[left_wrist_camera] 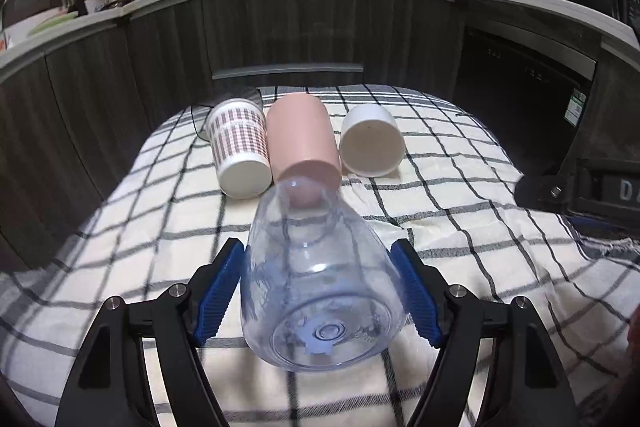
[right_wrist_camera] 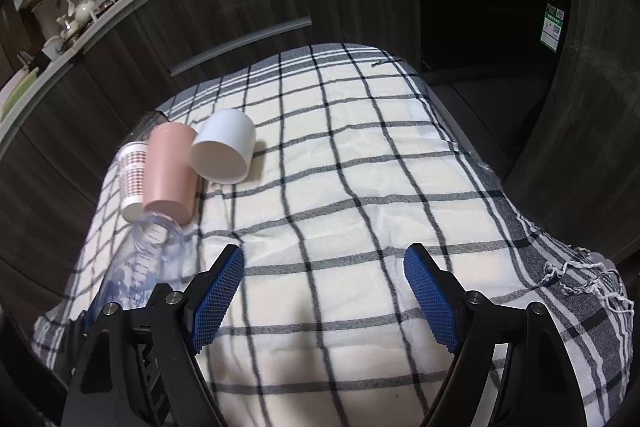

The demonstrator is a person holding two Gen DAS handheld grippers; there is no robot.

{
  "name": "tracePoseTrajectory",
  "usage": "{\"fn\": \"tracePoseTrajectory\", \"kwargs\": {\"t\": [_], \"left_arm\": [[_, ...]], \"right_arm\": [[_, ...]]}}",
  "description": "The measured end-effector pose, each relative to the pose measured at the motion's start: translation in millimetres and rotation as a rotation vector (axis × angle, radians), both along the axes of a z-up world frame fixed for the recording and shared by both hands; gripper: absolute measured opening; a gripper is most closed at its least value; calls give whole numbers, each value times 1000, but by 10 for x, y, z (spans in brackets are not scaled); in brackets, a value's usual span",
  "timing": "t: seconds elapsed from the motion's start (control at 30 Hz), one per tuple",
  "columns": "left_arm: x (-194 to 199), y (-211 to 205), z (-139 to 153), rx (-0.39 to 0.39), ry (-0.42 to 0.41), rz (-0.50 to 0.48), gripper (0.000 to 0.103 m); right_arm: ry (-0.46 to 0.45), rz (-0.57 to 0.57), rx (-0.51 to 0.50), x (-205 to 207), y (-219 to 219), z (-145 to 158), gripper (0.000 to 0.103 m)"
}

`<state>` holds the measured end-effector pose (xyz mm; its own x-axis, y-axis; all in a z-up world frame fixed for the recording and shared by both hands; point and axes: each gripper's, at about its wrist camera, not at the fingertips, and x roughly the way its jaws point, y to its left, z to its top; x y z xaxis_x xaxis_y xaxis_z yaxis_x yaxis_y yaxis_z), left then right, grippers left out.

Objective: Flip cup upside down
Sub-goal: 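Grasp the bottle with the left gripper beside the right gripper, then rotate the bottle upright with the left gripper and set it on the cloth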

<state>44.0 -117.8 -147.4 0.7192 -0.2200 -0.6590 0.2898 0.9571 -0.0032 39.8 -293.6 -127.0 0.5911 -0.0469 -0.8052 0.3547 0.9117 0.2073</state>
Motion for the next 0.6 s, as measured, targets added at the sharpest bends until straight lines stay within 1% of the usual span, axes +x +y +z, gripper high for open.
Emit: {"fn": "tracePoseTrajectory", "kwargs": {"t": [0.13,0.23,0.3,0.33,0.43,0.5,0.6], "left_arm": [[4,69,189,59,43,-20,74],[56,127,346,89,82,-33,74],[123,156,439,106,138,-52,73],[170,165,470,111,180,-61,73],[269,199,521,112,241,-70,73],[347,227,538,91,278,-73,73],[486,254,529,55,357,-61,73]], "right_arm": [[-11,18,40,-7,86,109,82],[-12,29,106,2,145,201,82],[-24,38,137,7,174,282,82],[-29,39,151,10,183,316,82],[-48,42,189,16,191,396,82],[-61,43,202,29,205,424,82],[-52,45,226,73,206,414,82]]}}
